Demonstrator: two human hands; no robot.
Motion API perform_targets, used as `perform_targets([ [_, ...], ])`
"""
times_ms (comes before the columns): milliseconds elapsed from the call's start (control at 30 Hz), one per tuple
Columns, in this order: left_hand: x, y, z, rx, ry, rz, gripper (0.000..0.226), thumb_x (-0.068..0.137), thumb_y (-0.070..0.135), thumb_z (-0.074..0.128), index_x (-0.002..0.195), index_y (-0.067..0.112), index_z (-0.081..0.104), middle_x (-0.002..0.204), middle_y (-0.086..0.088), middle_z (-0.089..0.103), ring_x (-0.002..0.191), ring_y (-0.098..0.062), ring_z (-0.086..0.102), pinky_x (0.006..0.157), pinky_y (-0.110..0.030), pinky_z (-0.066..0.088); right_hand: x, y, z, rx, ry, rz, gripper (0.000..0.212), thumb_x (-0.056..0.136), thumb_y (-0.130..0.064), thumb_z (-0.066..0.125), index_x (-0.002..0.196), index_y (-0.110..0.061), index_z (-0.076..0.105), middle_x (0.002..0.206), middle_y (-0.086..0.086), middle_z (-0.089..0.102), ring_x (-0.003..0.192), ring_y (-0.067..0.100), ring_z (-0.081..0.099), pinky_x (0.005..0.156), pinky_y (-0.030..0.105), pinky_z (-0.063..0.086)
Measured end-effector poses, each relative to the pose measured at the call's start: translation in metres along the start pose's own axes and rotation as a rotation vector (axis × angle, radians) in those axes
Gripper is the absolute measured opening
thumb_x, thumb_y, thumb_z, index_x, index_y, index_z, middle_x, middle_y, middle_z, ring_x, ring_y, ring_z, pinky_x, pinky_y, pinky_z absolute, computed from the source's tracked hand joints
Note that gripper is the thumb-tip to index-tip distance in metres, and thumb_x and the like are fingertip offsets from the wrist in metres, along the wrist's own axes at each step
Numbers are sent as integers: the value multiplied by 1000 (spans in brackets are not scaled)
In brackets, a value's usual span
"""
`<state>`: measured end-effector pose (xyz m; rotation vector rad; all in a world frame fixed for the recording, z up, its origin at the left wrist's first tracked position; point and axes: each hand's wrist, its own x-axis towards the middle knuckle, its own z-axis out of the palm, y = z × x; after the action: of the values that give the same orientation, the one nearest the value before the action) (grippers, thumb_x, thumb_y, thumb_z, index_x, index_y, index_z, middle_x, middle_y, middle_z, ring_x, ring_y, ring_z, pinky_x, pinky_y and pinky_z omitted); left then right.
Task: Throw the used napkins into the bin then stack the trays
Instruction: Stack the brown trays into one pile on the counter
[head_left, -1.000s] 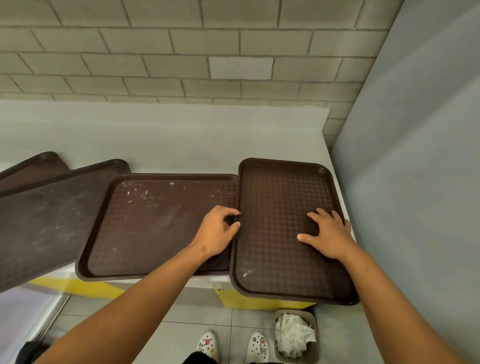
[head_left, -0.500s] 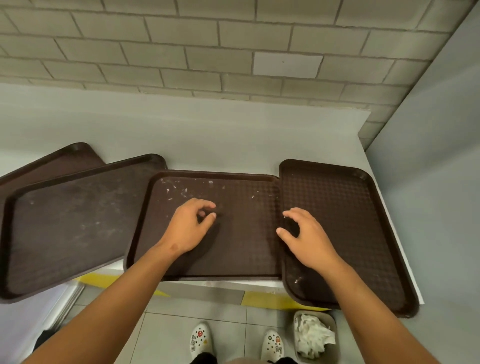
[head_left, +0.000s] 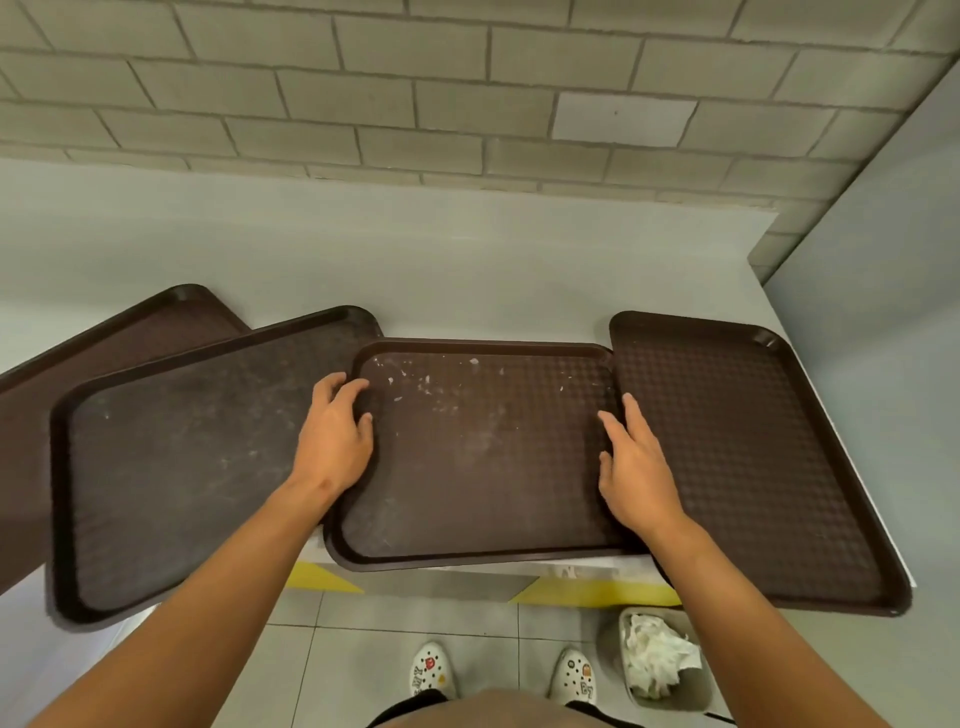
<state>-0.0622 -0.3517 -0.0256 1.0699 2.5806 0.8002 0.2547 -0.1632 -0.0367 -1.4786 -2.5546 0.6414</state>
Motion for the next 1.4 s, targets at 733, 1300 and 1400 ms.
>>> perform_targets([
  [733,14,-19,-13,-112,44,-58,44,98,0,48,138,16,55,154,-7,41,145,-23,33,122,-36,22,-2,27,-10,150,3,66,56,100,5,38,154,-11,37,167,-4,19,147,18,34,116,23,24],
  [1300,-23,-2,-7,-286,217,-213,58,91,-12,41,144,12,46,157,-13,28,146,-25,29,119,-29,22,-57,-44,18,203,-60,-21,52,100,-43,55,149,-26,45,168,-4,14,156,19,2,125,39,16],
  [1400,-40,11,3,-329,153,-253,72,89,-16,39,152,16,32,166,-9,-2,153,-22,5,120,-30,14,-53,-60,25,234,-151,19,58,100,-57,44,152,-30,39,169,-3,10,156,20,-2,125,42,17],
])
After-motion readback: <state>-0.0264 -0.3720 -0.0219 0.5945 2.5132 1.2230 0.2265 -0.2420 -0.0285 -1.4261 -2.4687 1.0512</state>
